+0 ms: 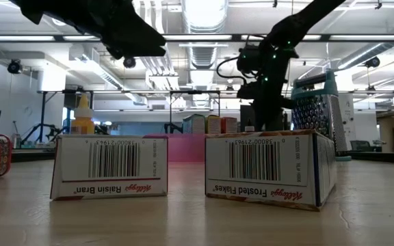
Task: Pick & Place Kitchen Items
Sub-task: Put the green food coloring bottle into the orange bin
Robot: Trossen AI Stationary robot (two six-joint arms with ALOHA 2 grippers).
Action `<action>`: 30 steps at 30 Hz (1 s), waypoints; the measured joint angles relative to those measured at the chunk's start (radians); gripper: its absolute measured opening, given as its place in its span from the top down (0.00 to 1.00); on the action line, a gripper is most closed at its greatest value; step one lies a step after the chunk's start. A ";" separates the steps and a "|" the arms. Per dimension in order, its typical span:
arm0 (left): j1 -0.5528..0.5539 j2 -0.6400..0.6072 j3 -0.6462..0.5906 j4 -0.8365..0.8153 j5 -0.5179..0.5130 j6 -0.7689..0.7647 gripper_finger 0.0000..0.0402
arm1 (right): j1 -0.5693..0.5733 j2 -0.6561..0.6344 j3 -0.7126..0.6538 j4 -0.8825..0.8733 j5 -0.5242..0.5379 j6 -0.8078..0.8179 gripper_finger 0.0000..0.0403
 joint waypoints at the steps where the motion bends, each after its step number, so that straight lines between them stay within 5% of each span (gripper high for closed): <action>1: 0.000 0.000 0.000 0.002 0.000 0.000 0.37 | -0.006 0.000 -0.008 0.024 0.000 -0.003 0.82; 30: 0.002 0.000 0.000 0.027 0.000 0.031 0.37 | -0.012 0.002 -0.036 0.047 -0.100 -0.120 0.81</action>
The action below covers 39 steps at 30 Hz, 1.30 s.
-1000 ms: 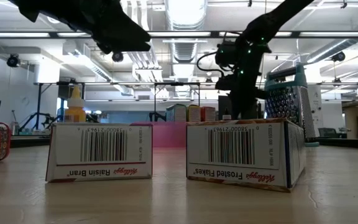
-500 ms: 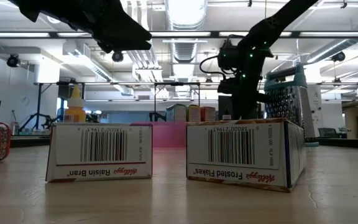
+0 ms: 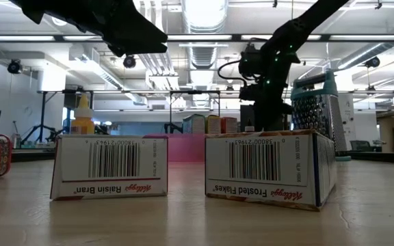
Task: Pick & Place Kitchen Items
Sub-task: Put the green food coloring bottle into the orange bin
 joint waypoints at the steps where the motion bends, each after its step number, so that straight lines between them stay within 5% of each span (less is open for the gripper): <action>1: 0.000 0.000 0.000 0.001 0.000 0.000 0.37 | 0.001 0.000 0.003 -0.011 -0.002 -0.009 0.82; 39: 0.014 0.000 0.000 0.059 0.000 0.082 0.37 | -0.095 0.098 0.113 -0.109 -0.027 -0.286 0.80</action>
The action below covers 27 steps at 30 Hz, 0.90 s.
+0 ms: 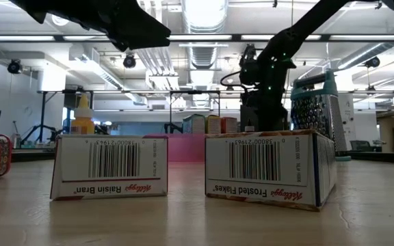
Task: Pick & Place Kitchen Items
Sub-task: Put the green food coloring bottle into the orange bin
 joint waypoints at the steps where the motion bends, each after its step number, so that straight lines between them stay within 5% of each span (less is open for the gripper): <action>1: 0.001 0.000 0.000 0.005 0.000 0.003 0.37 | -0.004 0.000 0.000 0.002 0.000 0.000 0.79; 27: 0.010 0.000 0.000 0.039 0.000 0.017 0.37 | -0.017 0.000 -0.033 0.070 0.000 -0.003 0.82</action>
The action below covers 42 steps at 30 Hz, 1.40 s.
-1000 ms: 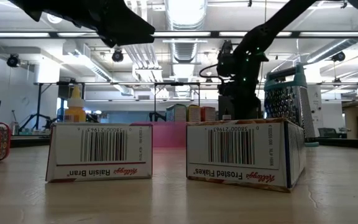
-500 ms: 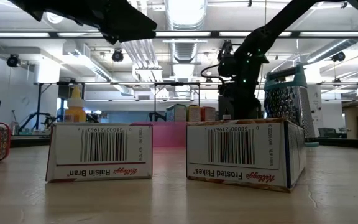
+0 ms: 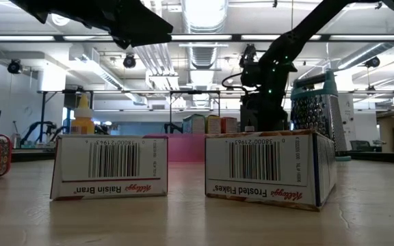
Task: Pick & Place Kitchen Items
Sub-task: Put the green food coloring bottle into the orange bin, then put the orange food coloring bottle into the orange bin
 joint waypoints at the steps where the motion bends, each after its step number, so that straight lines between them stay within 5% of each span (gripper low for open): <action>1: 0.000 0.000 0.000 0.000 0.000 0.000 0.37 | 0.000 0.000 -0.002 0.007 0.000 0.000 0.82; 20: 0.000 0.000 0.000 -0.002 0.000 0.003 0.37 | -0.002 0.121 0.015 0.019 -0.019 -0.014 0.82; 42: 0.000 0.000 0.000 -0.002 0.000 0.007 0.37 | -0.002 0.068 0.010 0.012 -0.016 -0.003 0.56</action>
